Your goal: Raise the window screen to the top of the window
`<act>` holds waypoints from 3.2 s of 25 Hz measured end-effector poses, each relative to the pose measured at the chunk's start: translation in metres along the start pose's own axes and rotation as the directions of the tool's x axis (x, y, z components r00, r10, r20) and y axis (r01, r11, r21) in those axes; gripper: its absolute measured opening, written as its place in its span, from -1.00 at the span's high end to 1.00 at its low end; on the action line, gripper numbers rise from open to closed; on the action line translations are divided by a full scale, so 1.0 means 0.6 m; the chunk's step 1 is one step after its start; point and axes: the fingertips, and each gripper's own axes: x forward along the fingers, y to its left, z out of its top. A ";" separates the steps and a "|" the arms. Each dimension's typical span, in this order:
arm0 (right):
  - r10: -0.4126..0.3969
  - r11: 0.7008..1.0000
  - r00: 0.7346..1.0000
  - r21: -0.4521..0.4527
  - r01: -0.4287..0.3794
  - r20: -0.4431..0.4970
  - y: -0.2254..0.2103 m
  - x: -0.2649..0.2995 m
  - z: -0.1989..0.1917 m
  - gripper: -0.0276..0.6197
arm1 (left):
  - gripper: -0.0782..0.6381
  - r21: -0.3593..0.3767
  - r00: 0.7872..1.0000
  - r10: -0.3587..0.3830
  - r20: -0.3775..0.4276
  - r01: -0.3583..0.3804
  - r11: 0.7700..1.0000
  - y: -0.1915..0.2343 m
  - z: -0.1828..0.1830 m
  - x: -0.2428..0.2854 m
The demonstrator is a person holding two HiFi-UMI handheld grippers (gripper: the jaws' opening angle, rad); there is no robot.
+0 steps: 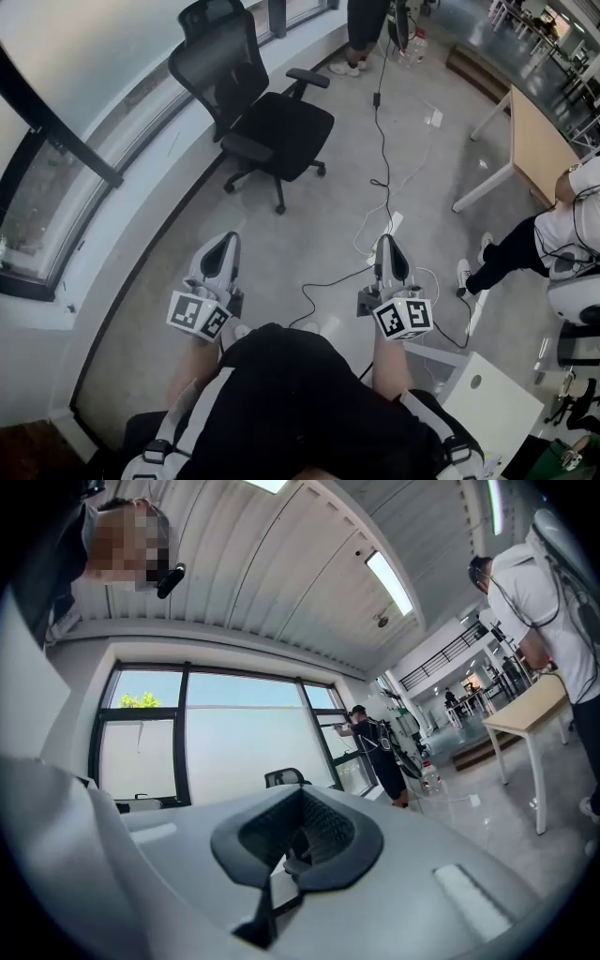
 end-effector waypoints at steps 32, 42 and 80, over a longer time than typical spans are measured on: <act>0.713 0.699 0.683 0.093 -0.709 -0.155 0.753 0.184 -0.217 0.90 | 0.77 0.014 0.716 0.654 0.243 -0.677 0.736 0.346 0.148 -0.639; 0.837 0.539 0.512 0.139 -0.831 -0.191 0.903 0.166 -0.259 0.90 | 0.77 -0.039 0.553 0.777 0.300 -0.807 0.589 0.347 0.153 -0.782; 0.963 0.252 0.193 0.371 -0.893 -0.191 1.337 0.527 -0.500 0.90 | 0.78 -0.116 0.211 0.937 0.277 -0.961 0.251 0.765 0.239 -0.893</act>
